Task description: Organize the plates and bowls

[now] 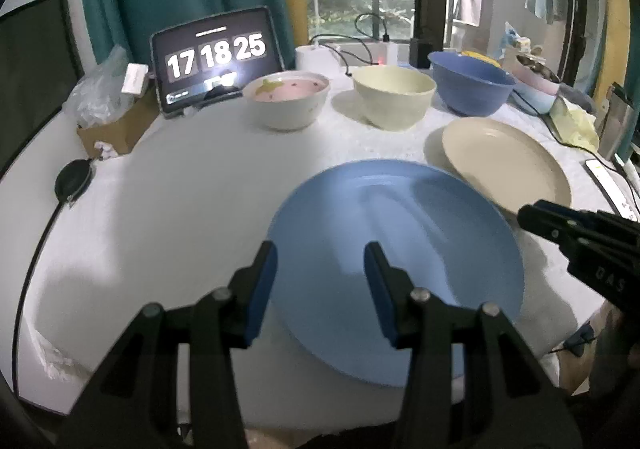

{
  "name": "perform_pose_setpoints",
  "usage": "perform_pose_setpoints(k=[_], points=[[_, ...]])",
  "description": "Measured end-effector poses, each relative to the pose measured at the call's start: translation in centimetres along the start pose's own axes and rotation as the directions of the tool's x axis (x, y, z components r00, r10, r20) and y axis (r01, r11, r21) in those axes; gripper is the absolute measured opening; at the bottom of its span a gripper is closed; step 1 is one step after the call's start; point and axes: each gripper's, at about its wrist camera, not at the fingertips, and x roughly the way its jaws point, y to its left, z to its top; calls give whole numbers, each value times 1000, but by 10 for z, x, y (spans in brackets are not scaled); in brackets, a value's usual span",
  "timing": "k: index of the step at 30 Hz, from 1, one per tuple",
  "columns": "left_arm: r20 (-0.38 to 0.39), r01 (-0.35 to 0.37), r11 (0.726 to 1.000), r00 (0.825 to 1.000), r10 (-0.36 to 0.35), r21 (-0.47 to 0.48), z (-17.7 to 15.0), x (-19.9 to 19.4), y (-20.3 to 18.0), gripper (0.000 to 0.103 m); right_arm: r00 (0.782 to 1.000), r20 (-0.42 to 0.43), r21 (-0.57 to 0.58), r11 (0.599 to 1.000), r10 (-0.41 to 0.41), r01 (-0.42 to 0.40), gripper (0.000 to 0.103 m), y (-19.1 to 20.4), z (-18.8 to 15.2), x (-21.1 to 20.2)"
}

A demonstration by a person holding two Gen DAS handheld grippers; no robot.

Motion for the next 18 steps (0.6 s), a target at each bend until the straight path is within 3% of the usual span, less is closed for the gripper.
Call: perform_pose_setpoints(k=[18], points=[[9, 45, 998, 999, -46, 47, 28, 4, -38, 47, 1000, 21, 63, 998, -13, 11, 24, -38, 10, -7]])
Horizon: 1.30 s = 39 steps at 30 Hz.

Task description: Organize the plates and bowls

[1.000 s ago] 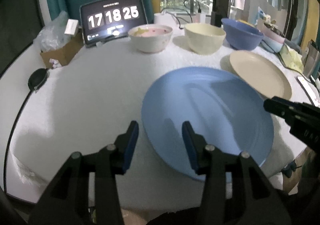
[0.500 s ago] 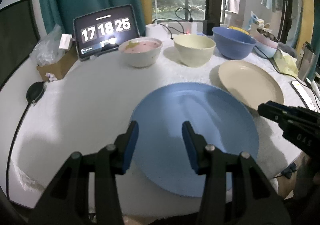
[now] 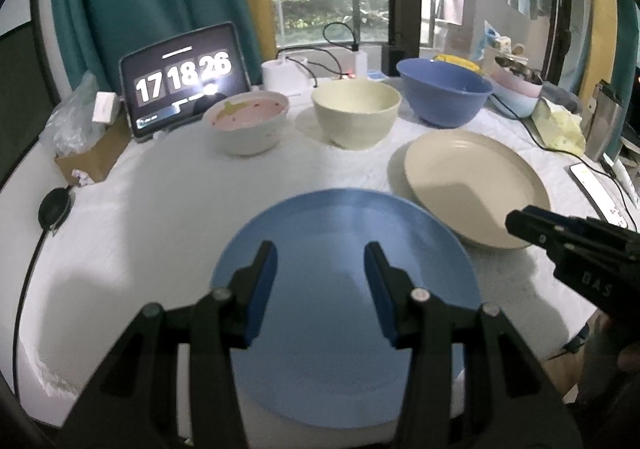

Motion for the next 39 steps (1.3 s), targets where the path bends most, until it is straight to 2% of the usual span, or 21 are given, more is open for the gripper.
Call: perform_pose_setpoints(k=[15, 32, 35, 37, 39], points=[[-3, 43, 999, 999, -43, 26, 27, 11, -39, 47, 1000, 9, 47, 999, 5, -6, 25, -38, 16, 1], [-55, 59, 997, 997, -57, 41, 55, 42, -70, 49, 1000, -1, 106, 994, 3, -3, 27, -79, 32, 12], [-64, 68, 997, 996, -65, 42, 59, 49, -76, 51, 1000, -1, 122, 993, 3, -3, 35, -87, 34, 13], [-70, 75, 996, 995, -73, 38, 62, 54, -77, 59, 1000, -2, 126, 992, 0, 0, 36, -91, 35, 15], [-73, 79, 996, 994, -76, 36, 64, 57, -79, 60, 1000, -4, 132, 991, -2, 3, 36, -95, 36, 16]])
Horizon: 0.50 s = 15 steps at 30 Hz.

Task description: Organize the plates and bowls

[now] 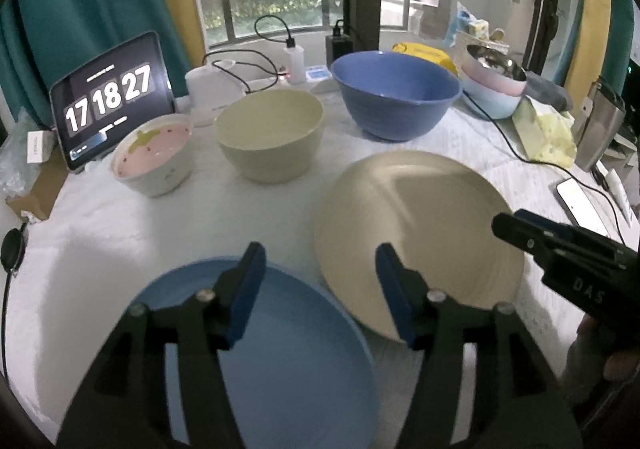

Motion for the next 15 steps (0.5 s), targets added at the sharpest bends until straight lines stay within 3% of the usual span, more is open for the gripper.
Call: perform_pose_setpoints(k=[15], points=[[-54, 6, 1000, 999, -5, 11, 19, 39, -11, 61, 999, -23, 34, 999, -29, 30, 36, -24, 15, 18]])
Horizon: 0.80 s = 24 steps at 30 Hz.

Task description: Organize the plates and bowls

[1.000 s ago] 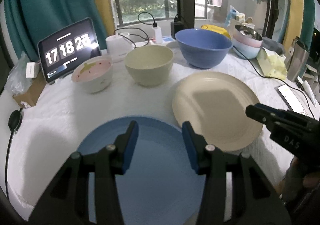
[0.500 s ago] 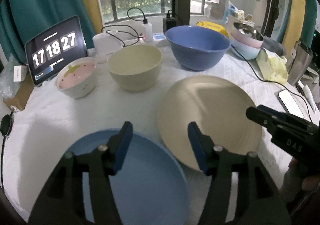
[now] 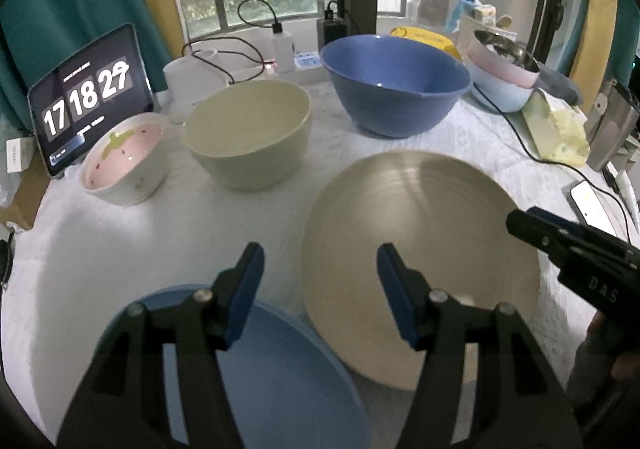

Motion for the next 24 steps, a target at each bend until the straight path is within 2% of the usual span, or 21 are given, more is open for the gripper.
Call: perform_pose_setpoints(k=[12, 24], points=[[-78, -6, 1000, 997, 8, 29, 5, 32, -7, 60, 1000, -11, 19, 999, -27, 27, 36, -9, 7, 12], [-174, 11, 1000, 985, -7, 19, 6, 56, 0, 60, 998, -53, 29, 998, -45, 47, 36, -14, 1, 27]])
